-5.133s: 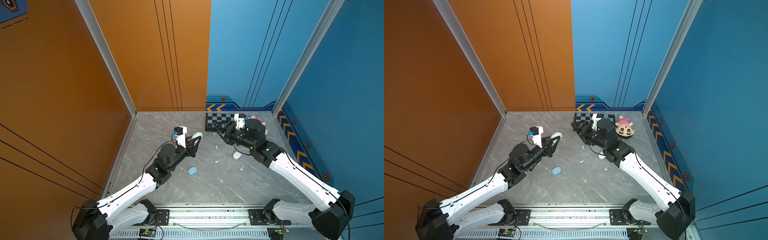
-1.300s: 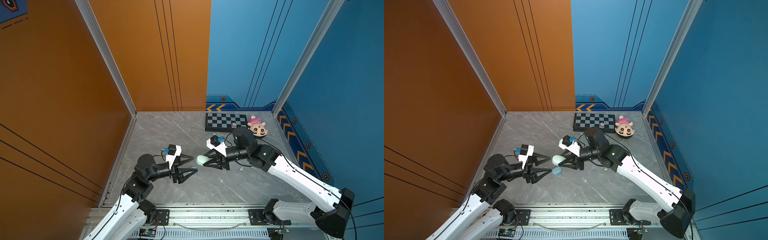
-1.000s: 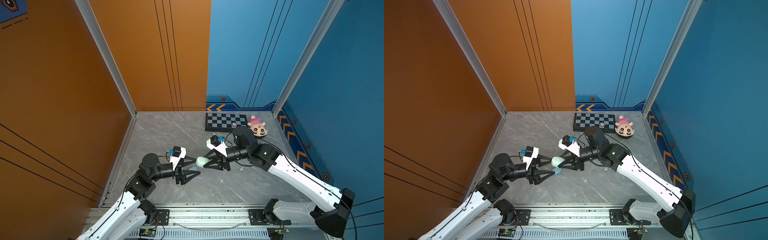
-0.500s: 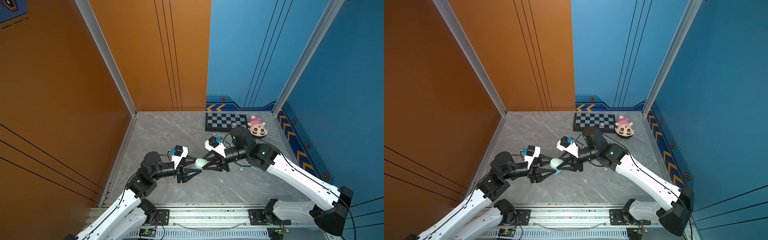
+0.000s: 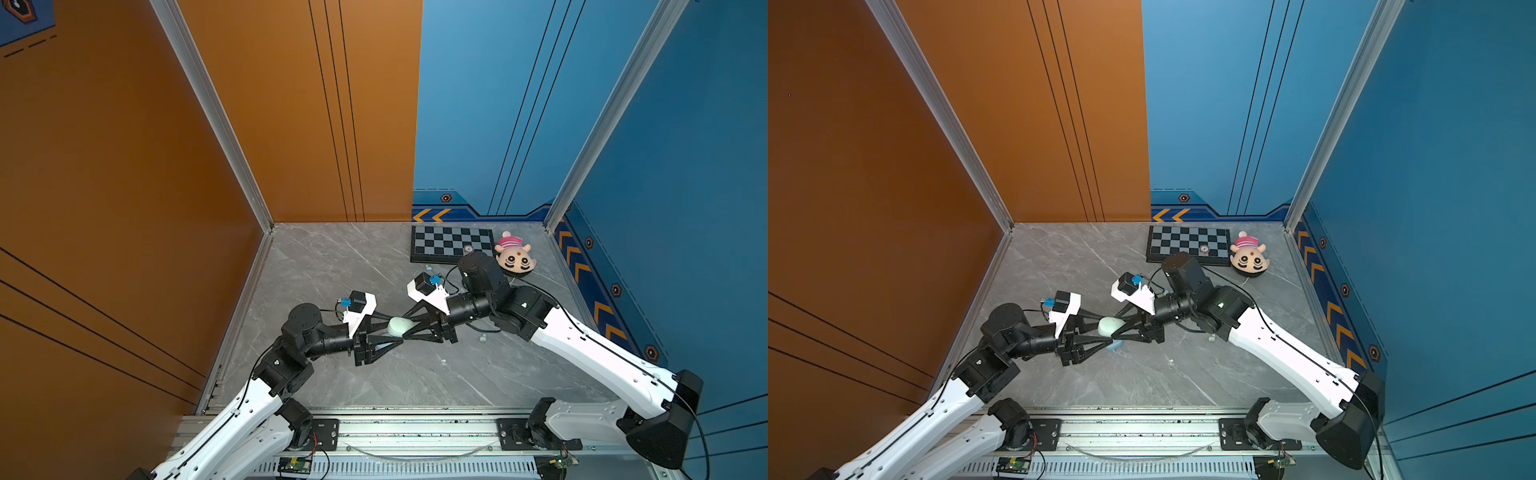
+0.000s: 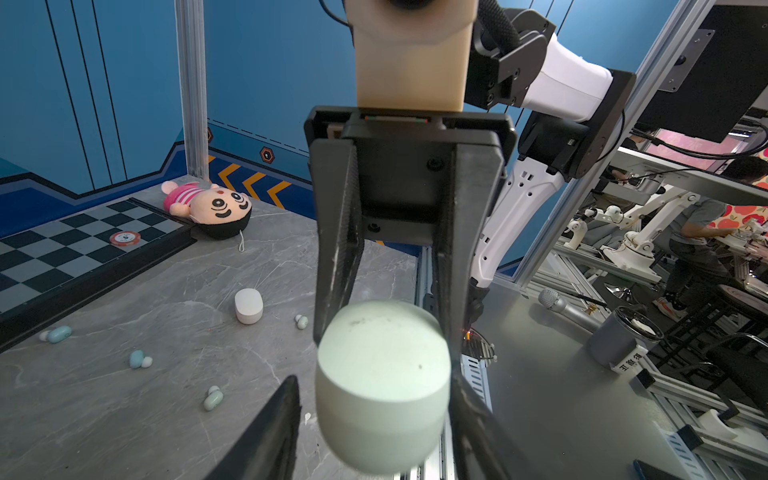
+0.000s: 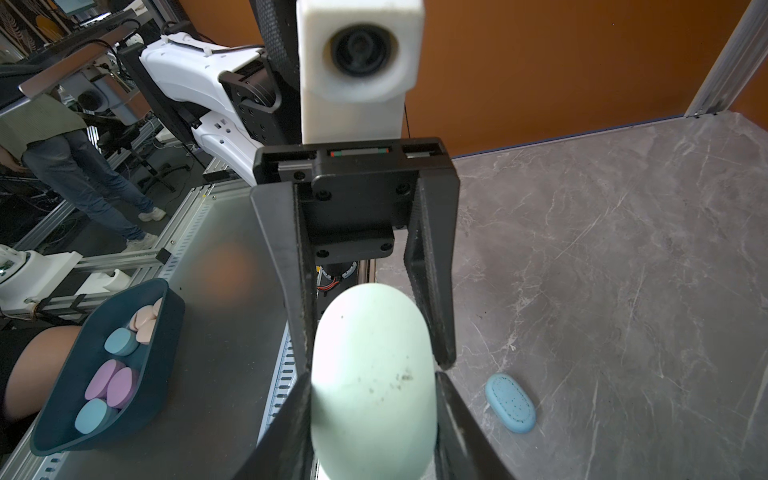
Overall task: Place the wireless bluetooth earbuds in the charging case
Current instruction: 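Pull the lid open with the right gripper while the left gripper holds the case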
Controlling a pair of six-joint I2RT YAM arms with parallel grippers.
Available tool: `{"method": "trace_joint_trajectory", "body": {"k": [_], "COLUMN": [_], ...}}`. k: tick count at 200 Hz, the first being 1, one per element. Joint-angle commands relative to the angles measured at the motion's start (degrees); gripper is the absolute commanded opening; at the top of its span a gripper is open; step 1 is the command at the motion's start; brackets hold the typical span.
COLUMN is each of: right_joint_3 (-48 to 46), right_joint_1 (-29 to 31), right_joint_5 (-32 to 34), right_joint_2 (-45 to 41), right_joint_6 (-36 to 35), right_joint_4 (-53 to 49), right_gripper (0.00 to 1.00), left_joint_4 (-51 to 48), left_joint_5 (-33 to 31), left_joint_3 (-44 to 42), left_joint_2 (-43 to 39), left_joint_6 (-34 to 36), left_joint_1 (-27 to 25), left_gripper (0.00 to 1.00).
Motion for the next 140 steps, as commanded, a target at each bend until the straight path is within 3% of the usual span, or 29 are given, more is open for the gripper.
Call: {"method": "trace_joint_trajectory", "body": {"k": [1, 66, 101, 115, 140], "right_joint_3": [1.1, 0.8, 0.5, 0.5, 0.5], "right_joint_1": [0.5, 0.9, 0.7, 0.2, -0.8], "right_joint_5": [-0.7, 0.6, 2.5, 2.7, 2.6], "right_joint_2": [0.4, 0.7, 0.4, 0.2, 0.0], "right_joint_6": [0.5, 0.7, 1.0, 1.2, 2.0], "right_joint_4": [-1.5, -1.5, -1.5, -1.4, -1.4], "right_gripper": [0.17, 0.2, 0.39, 0.47, 0.52], "left_joint_4": [-1.5, -1.7, -1.9, -1.9, -2.3], "left_joint_5": [-0.6, -0.1, 0.4, 0.4, 0.3], "left_joint_3": [1.4, 2.5, 2.7, 2.7, 2.6], "left_joint_2": [-0.7, 0.6, 1.0, 1.0, 0.9], "left_joint_6": [1.4, 1.3, 1.2, 1.3, 1.4], "left_joint_1": [-0.6, -0.7, -0.7, -0.7, -0.7], "left_gripper": [0.54, 0.27, 0.13, 0.11, 0.11]}}
